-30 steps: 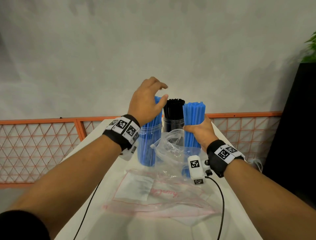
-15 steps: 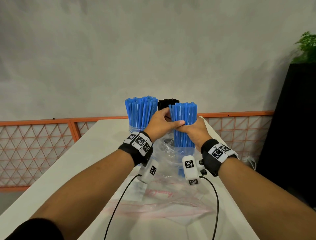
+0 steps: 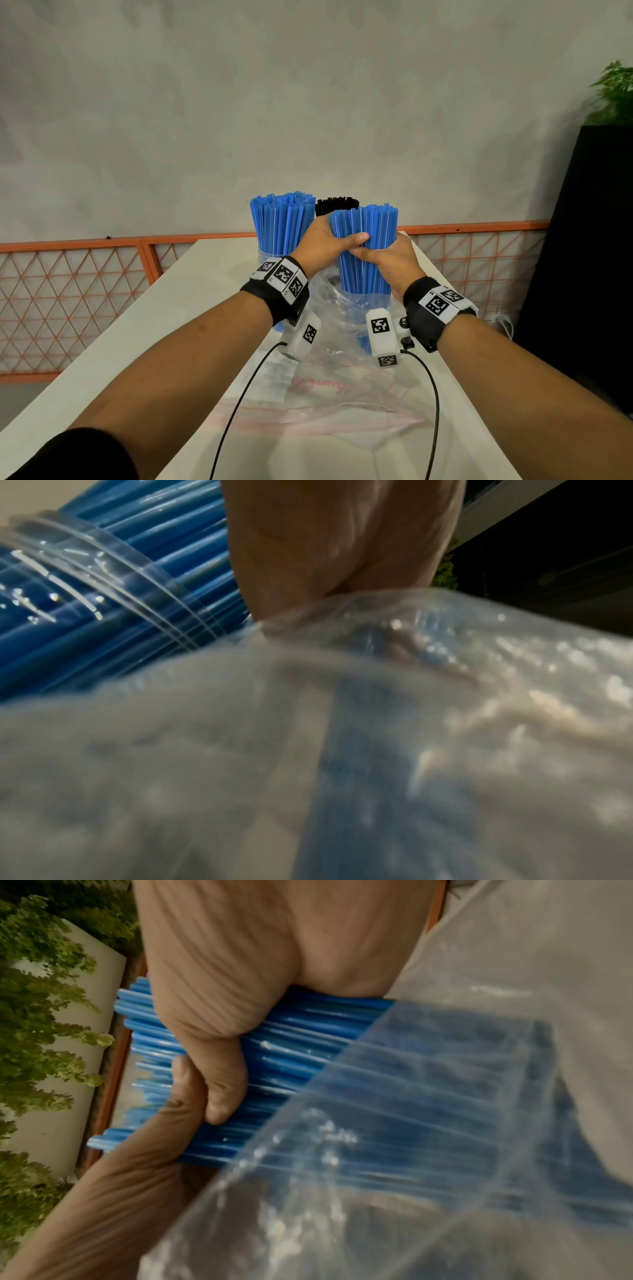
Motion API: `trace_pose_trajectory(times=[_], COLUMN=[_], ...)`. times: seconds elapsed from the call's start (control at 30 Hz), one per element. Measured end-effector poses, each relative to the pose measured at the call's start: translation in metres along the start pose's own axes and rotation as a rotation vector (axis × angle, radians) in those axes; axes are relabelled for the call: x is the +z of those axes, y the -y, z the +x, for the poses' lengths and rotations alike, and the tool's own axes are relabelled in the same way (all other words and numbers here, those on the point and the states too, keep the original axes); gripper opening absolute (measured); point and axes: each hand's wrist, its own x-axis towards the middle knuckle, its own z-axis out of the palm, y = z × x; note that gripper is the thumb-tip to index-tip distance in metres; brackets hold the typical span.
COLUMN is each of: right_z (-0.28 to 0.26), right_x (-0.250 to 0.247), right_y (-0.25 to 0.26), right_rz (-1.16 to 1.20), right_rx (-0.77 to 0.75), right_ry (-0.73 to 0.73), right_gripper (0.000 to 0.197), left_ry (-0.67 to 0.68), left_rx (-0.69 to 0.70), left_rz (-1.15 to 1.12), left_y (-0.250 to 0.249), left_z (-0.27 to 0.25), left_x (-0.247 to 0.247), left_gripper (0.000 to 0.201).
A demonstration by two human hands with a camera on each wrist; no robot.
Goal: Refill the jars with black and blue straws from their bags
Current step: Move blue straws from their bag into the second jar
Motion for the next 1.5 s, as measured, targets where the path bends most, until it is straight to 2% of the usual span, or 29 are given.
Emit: trace_pose_trajectory(times=[0.17,0.33,0.43,0.53,0.6,0.67,0.77,0.93,1.1,1.2,1.4,1.5], right_z=[0.003,0.005,0.006,0.004,0.003,0.004,0.007,0.008,0.009,0.011,0.016,0.016], right_x=[-0.004,-0.005,-0.005,-0.002,-0.002,-0.005,-0.009,-0.010,-0.006,-0.004,0.000,0.000], right_y=[-0.002,-0.004,-0.004,-0.003,-0.003,-0.003,-0.003,-0.005,-0.005,-0.006,-0.009,-0.009], right_rz=[-0.010,-0.081,-0.120,-0.092,-0.075,-0.078,-0.110,-0.139,-0.167,-0.193,-0.246,-0.240], right_rx=[0.015,0.019,0.022,0.015,0.016,0.015,0.012,-0.004,-0.004,0.001,0.016,0.024], right_ry=[-0.020,-0.046,-0.049,-0.021,-0.014,-0.020,-0.049,-0.037,-0.037,-0.055,-0.082,-0.095], right_gripper=[0.048,0.041,0.040,0.043,0.045,0.042,0.033,0.029,0.032,0.032,0.026,0.027], left_ry=[0.005,-0.001,0.043,0.052,0.041,0.002,-0.032,0.052,0.052,0.005,-0.098,-0.159], left_rx=[0.022,0.042,0.028,-0.052,-0.076,-0.032,0.012,-0.074,-0.096,-0.071,0.116,0.196], left_rz=[0.074,0.132,0.131,0.050,0.017,-0.002,-0.084,-0.027,-0.019,-0.098,-0.246,-0.241], left_y=[-0.003,-0.013,-0.012,-0.004,-0.001,-0.004,-0.010,0.006,0.019,0.005,-0.063,-0.093], left_z=[0.002,0.008,0.005,-0.002,-0.006,-0.006,0.000,-0.008,-0.016,-0.012,-0.002,-0.003], left_x=[-0.004,-0.012,-0.012,-0.007,-0.003,-0.002,-0.005,-0.003,0.000,-0.008,-0.043,-0.066], left_gripper=[0.032,0.007,0.009,0.023,0.019,0.008,0.008,0.007,0.007,0.012,0.010,0.008])
